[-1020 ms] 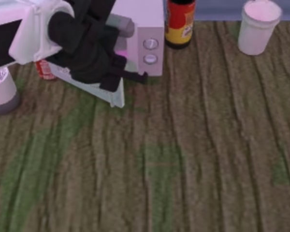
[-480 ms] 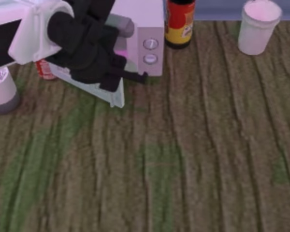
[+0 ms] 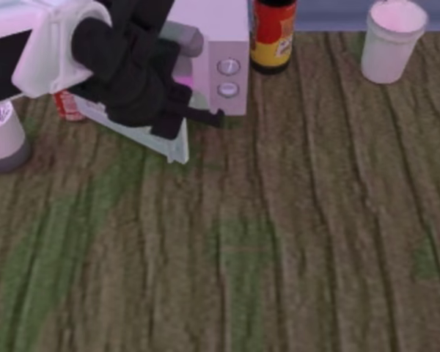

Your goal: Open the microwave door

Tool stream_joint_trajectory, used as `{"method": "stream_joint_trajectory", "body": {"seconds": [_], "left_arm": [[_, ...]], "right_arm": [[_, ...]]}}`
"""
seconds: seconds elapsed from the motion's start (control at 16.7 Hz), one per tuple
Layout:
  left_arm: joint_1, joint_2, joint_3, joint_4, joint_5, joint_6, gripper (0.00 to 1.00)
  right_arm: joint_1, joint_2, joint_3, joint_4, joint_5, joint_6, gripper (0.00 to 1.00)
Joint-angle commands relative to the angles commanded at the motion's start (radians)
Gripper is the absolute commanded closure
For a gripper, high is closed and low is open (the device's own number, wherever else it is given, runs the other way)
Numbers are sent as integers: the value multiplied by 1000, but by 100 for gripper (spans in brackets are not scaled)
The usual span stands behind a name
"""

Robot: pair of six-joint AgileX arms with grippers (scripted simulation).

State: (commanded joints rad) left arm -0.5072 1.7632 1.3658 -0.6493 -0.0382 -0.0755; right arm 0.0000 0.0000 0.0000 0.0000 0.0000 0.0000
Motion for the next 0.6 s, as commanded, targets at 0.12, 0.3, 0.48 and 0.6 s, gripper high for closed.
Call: {"method": "stream_joint_trajectory", "body": {"seconds": [0.12, 0.3, 0.48, 0.6], "left_arm": [[8, -15, -10, 5, 12, 24, 100], [28, -37, -48, 2, 40, 77, 100], [45, -65, -76, 7, 68, 132, 100], [50, -76, -81, 11, 76, 144, 100]], "right_arm": [[0, 0, 0, 0, 0, 0, 0], [0, 0, 0, 0, 0, 0, 0], [0, 0, 0, 0, 0, 0, 0], [0, 0, 0, 0, 0, 0, 0]]}}
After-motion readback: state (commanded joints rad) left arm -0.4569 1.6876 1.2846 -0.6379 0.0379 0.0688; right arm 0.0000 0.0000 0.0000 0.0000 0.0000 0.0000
